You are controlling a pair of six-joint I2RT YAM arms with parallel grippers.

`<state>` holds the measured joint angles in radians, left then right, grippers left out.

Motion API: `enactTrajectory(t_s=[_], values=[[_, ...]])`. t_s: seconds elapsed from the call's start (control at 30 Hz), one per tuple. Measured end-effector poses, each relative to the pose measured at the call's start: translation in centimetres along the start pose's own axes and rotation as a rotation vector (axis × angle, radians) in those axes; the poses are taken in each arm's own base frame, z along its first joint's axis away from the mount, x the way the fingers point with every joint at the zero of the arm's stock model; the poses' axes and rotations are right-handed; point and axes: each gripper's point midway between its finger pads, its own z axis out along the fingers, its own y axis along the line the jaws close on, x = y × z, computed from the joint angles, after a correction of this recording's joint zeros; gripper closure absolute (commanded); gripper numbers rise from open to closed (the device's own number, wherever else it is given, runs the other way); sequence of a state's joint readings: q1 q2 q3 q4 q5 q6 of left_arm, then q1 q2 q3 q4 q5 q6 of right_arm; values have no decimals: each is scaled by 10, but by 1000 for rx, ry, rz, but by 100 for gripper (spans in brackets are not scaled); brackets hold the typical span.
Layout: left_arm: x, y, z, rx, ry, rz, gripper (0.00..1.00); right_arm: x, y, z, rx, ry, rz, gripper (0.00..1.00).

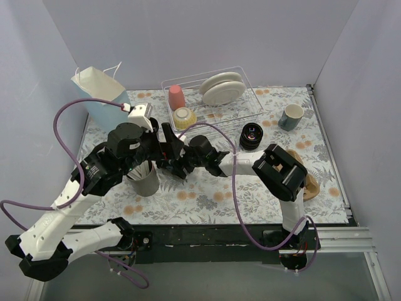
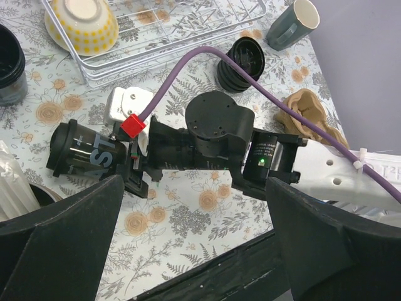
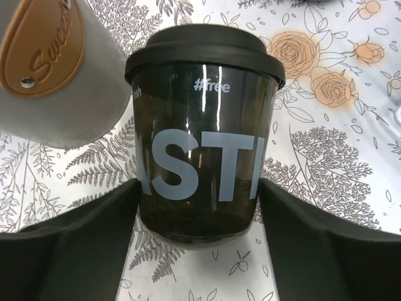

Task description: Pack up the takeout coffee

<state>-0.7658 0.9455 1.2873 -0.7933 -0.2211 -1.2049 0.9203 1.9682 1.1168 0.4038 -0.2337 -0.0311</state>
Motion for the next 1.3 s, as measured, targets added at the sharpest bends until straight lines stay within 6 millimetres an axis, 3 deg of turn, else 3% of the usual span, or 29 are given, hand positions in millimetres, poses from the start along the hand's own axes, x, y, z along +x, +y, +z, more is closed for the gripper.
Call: enactTrajectory(t_s=[0.13,0.23,0.33,0.47,0.7,0.8,0.97,1.07,1.17,1.3], values=[[-2,0,-3,4,-7,10,4,-3,0,2,11,-17,-1,43],[-3,0,-4,5,-13,9,5,1,-1,-3,27,-28,2,44],[-3,1,-4,2,-17,3,6,8,2,-22,43,-25,9,44],[-3,0,-2,-5,-13,-32,10,-3,6,-65,67,-97,0,44],[3,-9,15,-17,31,-147,18,-34,10,-170,116,-413,-62,42],[4,-18,16,10,44,-224,20,-37,25,-202,102,-519,-115,42],[0,-41,15,117,45,-339,24,-63,41,-246,111,-691,-198,42],[8,-53,19,182,75,-394,27,-82,50,-273,119,-811,-249,41],[17,-61,23,223,110,-438,28,-83,57,-287,119,-881,-279,42],[18,-80,20,326,140,-487,32,-76,61,-291,106,-906,-299,42]])
